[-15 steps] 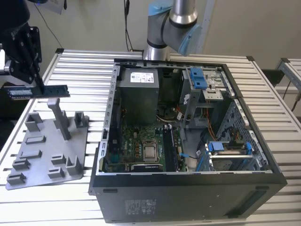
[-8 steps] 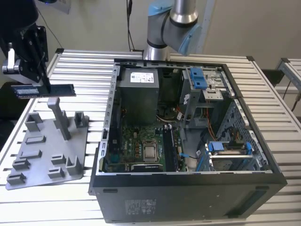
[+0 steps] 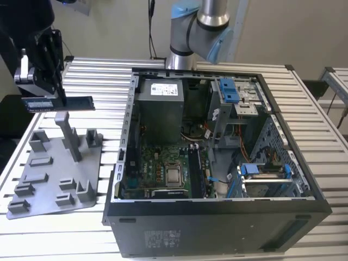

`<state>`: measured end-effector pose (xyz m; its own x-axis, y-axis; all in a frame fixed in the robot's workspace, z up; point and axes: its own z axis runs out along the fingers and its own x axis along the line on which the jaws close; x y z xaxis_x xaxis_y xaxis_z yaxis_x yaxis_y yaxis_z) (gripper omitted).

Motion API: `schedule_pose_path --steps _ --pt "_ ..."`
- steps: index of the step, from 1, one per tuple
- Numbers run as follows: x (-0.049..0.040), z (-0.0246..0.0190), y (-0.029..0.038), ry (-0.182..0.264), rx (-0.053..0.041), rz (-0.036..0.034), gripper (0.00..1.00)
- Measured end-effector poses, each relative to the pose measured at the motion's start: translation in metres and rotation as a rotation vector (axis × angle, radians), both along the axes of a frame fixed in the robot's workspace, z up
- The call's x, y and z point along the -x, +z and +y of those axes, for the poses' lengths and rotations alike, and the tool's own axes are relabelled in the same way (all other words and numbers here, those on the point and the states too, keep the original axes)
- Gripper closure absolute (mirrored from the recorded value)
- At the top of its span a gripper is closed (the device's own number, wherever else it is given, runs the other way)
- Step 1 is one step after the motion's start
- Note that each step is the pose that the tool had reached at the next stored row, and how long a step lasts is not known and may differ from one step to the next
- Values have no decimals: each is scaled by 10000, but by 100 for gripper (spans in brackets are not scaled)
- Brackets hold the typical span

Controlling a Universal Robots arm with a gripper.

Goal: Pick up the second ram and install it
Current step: 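Pick up the second ram and move it above second insertion slot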

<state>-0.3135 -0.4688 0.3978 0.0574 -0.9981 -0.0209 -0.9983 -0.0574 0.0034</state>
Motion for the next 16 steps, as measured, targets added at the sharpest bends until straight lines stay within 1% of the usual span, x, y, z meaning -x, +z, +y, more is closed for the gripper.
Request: schedule_pose_path --steps 16 --pt "-231 58 0 0 1 0 86"
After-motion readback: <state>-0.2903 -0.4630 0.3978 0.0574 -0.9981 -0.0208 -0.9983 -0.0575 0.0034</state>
